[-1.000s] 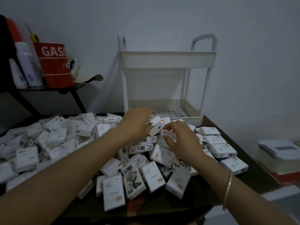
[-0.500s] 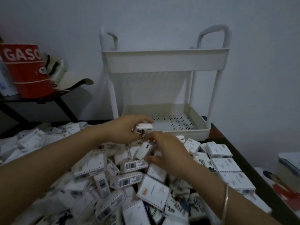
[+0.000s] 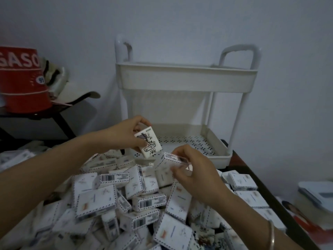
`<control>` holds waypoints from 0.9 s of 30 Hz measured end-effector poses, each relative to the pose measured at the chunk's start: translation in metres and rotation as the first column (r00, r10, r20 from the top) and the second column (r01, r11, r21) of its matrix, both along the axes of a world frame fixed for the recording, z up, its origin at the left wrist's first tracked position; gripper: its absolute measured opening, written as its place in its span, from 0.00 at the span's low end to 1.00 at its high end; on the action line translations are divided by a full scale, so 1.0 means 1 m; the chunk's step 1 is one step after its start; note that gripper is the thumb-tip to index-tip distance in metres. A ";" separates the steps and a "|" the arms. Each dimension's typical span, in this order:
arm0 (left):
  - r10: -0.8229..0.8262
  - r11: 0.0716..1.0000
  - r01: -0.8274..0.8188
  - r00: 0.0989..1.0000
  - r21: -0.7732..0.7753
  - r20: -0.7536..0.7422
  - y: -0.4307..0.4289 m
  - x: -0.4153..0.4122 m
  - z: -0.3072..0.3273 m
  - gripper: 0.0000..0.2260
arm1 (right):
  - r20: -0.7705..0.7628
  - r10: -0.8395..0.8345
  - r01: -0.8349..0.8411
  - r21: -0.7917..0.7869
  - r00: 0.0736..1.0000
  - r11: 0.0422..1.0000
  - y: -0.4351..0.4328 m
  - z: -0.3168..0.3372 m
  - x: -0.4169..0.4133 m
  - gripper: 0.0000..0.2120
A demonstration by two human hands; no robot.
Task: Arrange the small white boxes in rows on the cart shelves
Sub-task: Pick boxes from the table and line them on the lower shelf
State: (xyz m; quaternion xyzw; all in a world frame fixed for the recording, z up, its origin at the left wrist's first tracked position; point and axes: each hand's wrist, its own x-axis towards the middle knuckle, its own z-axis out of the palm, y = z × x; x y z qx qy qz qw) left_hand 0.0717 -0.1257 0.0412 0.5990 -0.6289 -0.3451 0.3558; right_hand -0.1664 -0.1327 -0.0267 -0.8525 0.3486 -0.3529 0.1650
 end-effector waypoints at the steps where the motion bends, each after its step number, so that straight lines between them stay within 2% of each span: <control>1: -0.014 1.000 0.014 1.000 0.005 -0.010 0.001 0.001 0.001 0.21 | 0.009 -0.015 0.016 -0.028 1.000 0.999 0.002 0.000 -0.001 0.11; 5: -0.094 0.996 0.093 0.995 0.014 0.041 0.007 0.010 0.001 0.19 | 0.013 -0.059 0.060 -0.072 0.998 0.996 0.006 0.002 0.002 0.15; 10: -0.174 0.984 0.176 0.981 -0.013 0.088 0.016 0.026 -0.003 0.15 | -0.018 -0.087 0.088 0.084 0.996 0.993 0.008 0.004 0.010 0.23; 13: -0.194 0.980 0.197 0.973 -0.015 0.125 0.022 0.034 -0.001 0.15 | -0.100 -0.118 0.125 0.070 0.988 0.990 0.010 0.007 0.012 0.24; 16: -0.234 0.972 0.235 0.967 0.000 0.100 0.031 0.035 -0.003 0.15 | -0.107 -0.145 0.153 0.072 0.984 0.986 0.009 0.010 0.012 0.23; 19: -0.324 0.945 0.326 0.923 0.024 0.206 0.043 0.025 -0.014 0.12 | -0.096 -0.185 0.195 0.112 0.978 0.974 0.006 0.009 0.010 0.23; 21: -0.341 0.934 0.358 0.874 0.015 0.347 0.048 0.017 -0.026 0.11 | -0.076 -0.206 0.215 0.143 0.976 0.966 0.004 0.005 0.009 0.22; 23: -0.297 0.935 0.353 0.833 -0.034 0.467 0.051 0.009 -0.037 0.10 | -0.042 -0.222 0.226 0.179 0.974 0.958 0.002 0.001 0.009 0.22; 25: -0.241 0.941 0.328 0.820 -0.080 0.520 0.052 0.004 -0.041 0.11 | -0.031 -0.244 0.245 0.188 0.969 0.951 0.002 -0.004 0.010 0.21; 27: -0.217 0.941 0.323 0.809 -0.104 0.546 0.051 0.002 -0.042 0.13 | -0.038 -0.277 0.280 0.121 0.960 0.952 0.004 -0.009 0.012 0.21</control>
